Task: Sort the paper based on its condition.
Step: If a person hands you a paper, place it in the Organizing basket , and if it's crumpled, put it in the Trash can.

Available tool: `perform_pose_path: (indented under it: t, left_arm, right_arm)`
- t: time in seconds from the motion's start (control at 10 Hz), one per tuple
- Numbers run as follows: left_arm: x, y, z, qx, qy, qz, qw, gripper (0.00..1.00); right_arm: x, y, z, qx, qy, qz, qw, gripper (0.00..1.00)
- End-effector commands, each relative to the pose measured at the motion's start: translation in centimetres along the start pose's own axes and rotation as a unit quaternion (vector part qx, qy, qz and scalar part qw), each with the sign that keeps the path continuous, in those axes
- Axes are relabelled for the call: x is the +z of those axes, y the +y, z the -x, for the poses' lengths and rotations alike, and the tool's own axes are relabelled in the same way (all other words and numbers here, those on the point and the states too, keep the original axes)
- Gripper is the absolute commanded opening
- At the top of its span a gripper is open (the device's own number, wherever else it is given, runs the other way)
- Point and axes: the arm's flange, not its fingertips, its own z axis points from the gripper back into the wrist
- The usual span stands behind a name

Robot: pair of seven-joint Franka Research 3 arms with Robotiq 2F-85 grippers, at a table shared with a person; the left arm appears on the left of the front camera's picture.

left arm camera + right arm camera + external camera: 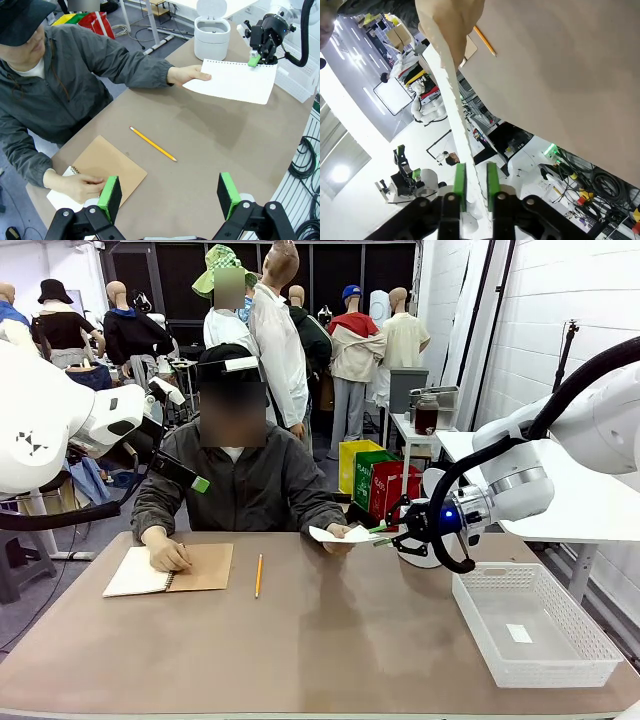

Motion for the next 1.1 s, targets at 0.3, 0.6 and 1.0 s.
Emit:
perform_pose_path:
  t: [0.3, 0.6, 1.0]
  left_arm:
    - [0.1, 0.1, 0.0, 0.002, 0.002, 0.004, 1.000, 1.00]
    - [0.1, 0.1, 0.0, 0.002, 0.002, 0.004, 1.000, 1.00]
    - [0.1, 0.1, 0.0, 0.002, 0.002, 0.004, 1.000, 1.00]
  right_arm:
    - [-0.1, 0.2, 0.3, 0.015, -0.002, 0.000, 1.000, 0.00]
    - [2.9, 2.6, 2.1, 0.100, -0.041, 0.014, 0.994, 0.00]
    - [10.1, 3.8, 5.1, 0.226, -0.100, 0.096, 0.964, 0.00]
